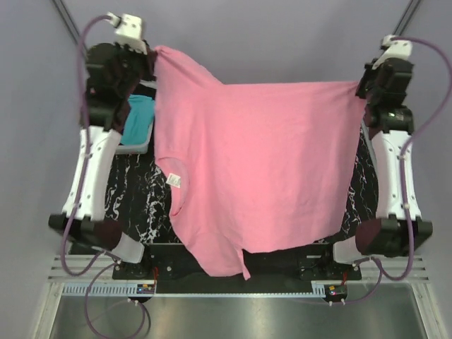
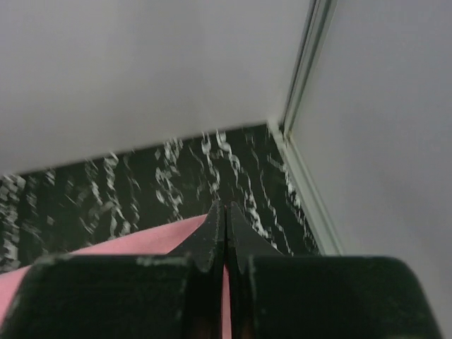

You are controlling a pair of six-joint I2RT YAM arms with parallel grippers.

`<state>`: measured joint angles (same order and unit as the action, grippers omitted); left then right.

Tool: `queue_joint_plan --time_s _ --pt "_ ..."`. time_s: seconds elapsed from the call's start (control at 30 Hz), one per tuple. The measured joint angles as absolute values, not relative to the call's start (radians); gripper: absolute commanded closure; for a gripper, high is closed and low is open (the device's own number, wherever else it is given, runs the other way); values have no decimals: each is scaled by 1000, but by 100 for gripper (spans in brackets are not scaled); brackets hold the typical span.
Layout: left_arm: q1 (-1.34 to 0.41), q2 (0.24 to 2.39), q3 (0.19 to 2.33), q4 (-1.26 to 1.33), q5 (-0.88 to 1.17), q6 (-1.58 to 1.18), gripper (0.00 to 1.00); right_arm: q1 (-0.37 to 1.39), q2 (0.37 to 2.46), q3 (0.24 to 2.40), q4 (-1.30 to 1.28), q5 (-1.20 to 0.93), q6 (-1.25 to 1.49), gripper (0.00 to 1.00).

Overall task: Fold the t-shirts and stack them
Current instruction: Flatten the tshirt out

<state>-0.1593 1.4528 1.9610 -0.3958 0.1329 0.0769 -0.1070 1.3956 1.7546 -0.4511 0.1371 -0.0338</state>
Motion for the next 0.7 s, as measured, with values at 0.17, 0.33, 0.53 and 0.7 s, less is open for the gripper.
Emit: queue_joint_plan --time_s 0.17,0.33,0.53,0.7 --pt "-159 1702 1776 -335 147 70 100 -108 1625 1518 -317 174 -28 100" --pt "-159 1903 1732 -272 173 70 100 -110 1866 1453 -186 171 -18 100" --pt "-155 2141 1866 -189 192 63 100 -118 2177 1626 -113 163 -19 100" --pt "-140 2280 1998 -152 221 58 100 -127 2320 1806 -100 152 -19 100"
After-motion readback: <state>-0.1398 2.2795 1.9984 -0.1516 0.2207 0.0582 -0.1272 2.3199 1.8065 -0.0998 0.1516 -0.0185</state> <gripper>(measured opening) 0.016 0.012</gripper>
